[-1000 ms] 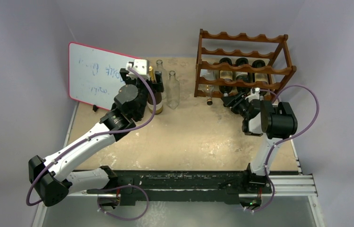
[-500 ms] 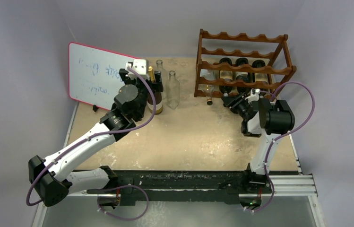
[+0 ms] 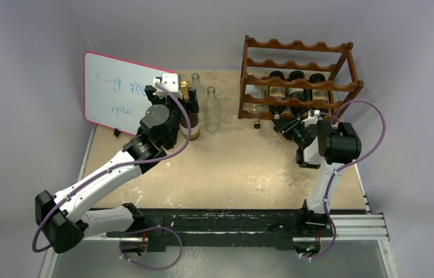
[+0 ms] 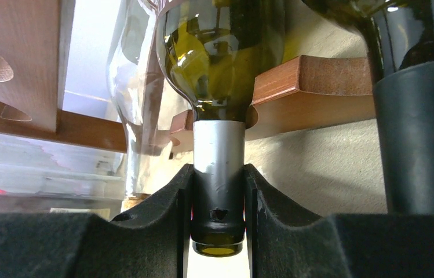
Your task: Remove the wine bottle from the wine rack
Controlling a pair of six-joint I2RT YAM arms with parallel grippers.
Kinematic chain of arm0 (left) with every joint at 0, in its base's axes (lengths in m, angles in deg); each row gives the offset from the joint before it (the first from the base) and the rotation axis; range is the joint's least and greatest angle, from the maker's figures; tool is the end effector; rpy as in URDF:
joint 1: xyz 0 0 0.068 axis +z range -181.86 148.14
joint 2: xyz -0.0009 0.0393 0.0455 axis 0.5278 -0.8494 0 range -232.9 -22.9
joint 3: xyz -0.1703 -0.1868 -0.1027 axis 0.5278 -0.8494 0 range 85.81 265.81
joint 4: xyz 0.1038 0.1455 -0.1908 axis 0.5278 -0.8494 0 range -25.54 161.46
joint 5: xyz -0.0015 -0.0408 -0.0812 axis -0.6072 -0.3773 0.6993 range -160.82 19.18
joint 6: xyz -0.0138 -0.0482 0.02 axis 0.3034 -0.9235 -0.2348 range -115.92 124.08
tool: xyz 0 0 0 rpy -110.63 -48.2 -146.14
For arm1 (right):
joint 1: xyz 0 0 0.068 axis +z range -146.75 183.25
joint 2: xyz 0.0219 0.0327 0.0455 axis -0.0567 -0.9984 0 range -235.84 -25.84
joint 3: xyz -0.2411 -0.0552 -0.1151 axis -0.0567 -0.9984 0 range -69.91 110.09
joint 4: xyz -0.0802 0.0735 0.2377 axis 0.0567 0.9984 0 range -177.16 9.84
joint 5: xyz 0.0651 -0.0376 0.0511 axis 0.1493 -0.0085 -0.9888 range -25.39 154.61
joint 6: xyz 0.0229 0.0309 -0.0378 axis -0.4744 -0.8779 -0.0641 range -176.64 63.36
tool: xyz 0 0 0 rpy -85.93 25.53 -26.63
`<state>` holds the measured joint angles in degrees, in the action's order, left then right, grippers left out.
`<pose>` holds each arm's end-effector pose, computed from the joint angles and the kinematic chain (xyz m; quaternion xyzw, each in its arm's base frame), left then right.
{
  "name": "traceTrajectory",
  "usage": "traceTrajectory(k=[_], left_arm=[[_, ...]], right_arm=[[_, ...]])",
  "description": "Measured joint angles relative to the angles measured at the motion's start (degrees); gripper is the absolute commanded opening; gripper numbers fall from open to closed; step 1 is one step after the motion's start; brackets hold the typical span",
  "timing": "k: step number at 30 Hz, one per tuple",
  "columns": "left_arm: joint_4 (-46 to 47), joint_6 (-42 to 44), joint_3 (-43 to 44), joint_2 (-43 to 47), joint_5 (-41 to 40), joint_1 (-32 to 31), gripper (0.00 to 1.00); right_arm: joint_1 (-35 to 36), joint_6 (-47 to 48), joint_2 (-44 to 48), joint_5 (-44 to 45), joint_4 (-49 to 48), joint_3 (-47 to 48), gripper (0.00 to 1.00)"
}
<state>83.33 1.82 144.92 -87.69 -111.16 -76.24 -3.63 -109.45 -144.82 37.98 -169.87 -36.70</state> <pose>0.2004 -0.1639 0.3987 -0.0141 0.6773 -0.0651 0.7327 0.3310 -0.0238 0.0989 0.2140 0.6914 0.4152 0.5512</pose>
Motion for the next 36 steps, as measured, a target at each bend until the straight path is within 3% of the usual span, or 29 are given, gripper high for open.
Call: traceTrajectory(k=[9,21,29,36], left_arm=[[0.5,0.0,0.0,0.0,0.0,0.0,0.87],[0.5,0.0,0.0,0.0,0.0,0.0,0.87],[0.5,-0.1,0.0,-0.2,0.4,0.0,0.88],[0.3,0.0,0.0,-0.2,1.1,0.0,1.0]], right_arm=[[-0.2,-0.4,2.9,-0.5,-1.7,-3.3,0.05],[-0.6,0.5,9.0,-1.5,0.3,-8.5,0.01],[-0.7,0.6,15.4,-1.4,7.4,-10.3,0.0],[-0.7,2.8,23.6,-0.6,19.2,-11.3,0.0]])
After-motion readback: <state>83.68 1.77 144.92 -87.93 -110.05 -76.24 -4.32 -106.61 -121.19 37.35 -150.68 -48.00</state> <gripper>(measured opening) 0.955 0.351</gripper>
